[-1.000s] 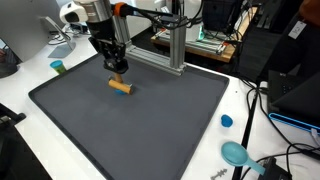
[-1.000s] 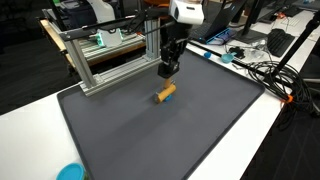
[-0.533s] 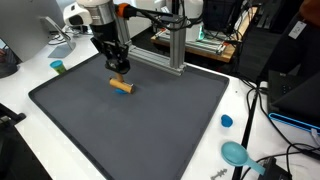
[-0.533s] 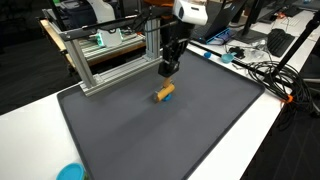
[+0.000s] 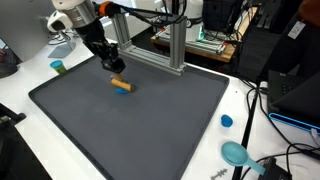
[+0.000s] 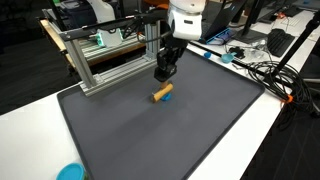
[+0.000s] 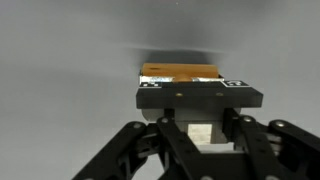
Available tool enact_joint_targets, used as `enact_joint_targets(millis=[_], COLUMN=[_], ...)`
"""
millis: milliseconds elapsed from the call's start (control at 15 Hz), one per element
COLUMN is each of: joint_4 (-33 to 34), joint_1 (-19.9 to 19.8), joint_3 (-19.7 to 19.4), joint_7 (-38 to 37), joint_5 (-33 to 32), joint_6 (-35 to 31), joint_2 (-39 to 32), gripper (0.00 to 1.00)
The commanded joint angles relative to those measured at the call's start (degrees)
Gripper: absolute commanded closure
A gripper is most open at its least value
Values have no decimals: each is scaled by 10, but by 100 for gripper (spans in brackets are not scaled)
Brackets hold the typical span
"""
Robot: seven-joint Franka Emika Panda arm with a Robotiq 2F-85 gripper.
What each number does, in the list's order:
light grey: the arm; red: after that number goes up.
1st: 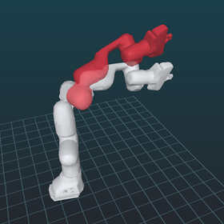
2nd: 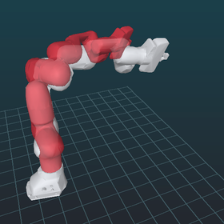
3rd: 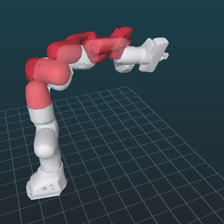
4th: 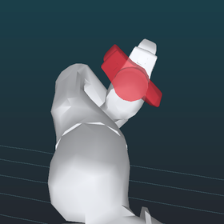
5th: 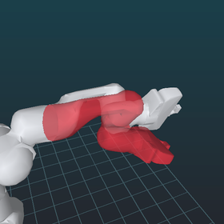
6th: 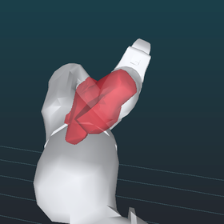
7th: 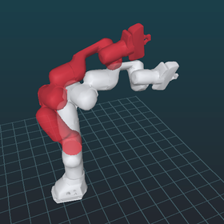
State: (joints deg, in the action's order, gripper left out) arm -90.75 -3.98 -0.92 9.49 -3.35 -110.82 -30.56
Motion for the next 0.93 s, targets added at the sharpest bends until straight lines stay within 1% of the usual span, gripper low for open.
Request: enact_joint_targets(millis=[0,200,267,533,667,867], joint_4=[55,57,57,36,25,35], joint_1=[-14,-19,-21,-27,-23,-10], joint_3=[0,2,3,10,12,8], joint_7=[9,6,7,18,24,24], joint_5=[18,25,27,44,46,23], joint_6=[69,80,90,60,41,56], joint_2=[-60,-70,-62,-18,3,11], gripper=[78,78,78,78,78,78])
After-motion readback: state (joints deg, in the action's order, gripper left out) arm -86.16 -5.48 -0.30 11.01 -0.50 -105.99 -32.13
